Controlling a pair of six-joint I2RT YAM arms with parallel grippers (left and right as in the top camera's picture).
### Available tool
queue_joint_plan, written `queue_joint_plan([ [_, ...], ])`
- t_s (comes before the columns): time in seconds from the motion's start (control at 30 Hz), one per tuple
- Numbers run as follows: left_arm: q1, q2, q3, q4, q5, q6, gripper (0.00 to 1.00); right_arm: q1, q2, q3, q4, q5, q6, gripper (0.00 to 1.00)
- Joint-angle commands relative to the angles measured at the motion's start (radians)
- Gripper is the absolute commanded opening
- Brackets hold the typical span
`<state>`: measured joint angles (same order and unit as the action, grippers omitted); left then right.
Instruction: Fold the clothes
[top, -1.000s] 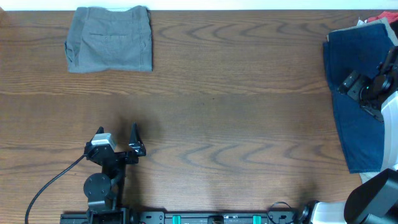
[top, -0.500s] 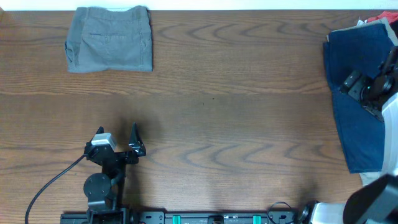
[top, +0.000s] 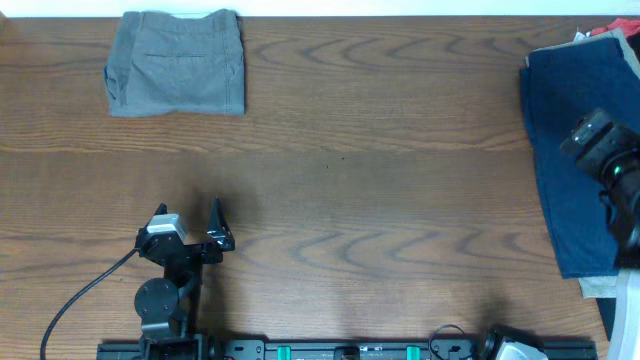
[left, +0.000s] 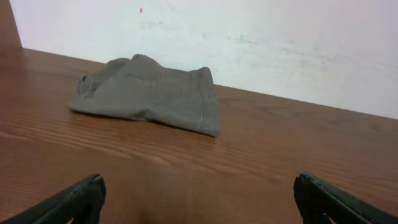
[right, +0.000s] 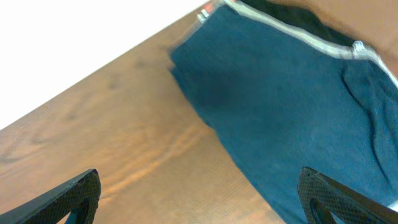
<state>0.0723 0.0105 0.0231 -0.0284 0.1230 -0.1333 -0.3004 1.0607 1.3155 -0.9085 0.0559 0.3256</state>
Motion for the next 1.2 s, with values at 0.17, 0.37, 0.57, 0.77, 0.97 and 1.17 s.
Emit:
queue_joint_plan([
  [0.17,0.005,-0.006,-0.019,-0.031,-0.004,0.01,0.98,0.2,-0.212,0.01,-0.003,0.003,-0.001,0.99],
  [0.37,0.005,-0.006,-0.019,-0.031,-0.004,0.01,0.98,0.272,-0.38,0.01,-0.02,0.003,-0.001,0.99],
  [0.57,0.005,-0.006,-0.019,-0.031,-0.004,0.01,0.98,0.295,-0.513,0.01,-0.05,0.004,-0.001,0.99],
  [0.77,0.005,-0.006,-0.019,-0.031,-0.004,0.01,0.98,0.333,-0.587,0.01,-0.124,0.01,0.003,0.99],
  [0.97,0.005,-0.006,-0.019,-0.031,-0.004,0.01,0.98,0.351,-0.624,-0.101,-0.109,-0.044,-0.024,0.99],
  [1.17,0.005,-0.006,-0.019,-0.031,-0.004,0.01,0.98,0.385,-0.726,-0.365,0.103,-0.097,-0.047,0.99],
])
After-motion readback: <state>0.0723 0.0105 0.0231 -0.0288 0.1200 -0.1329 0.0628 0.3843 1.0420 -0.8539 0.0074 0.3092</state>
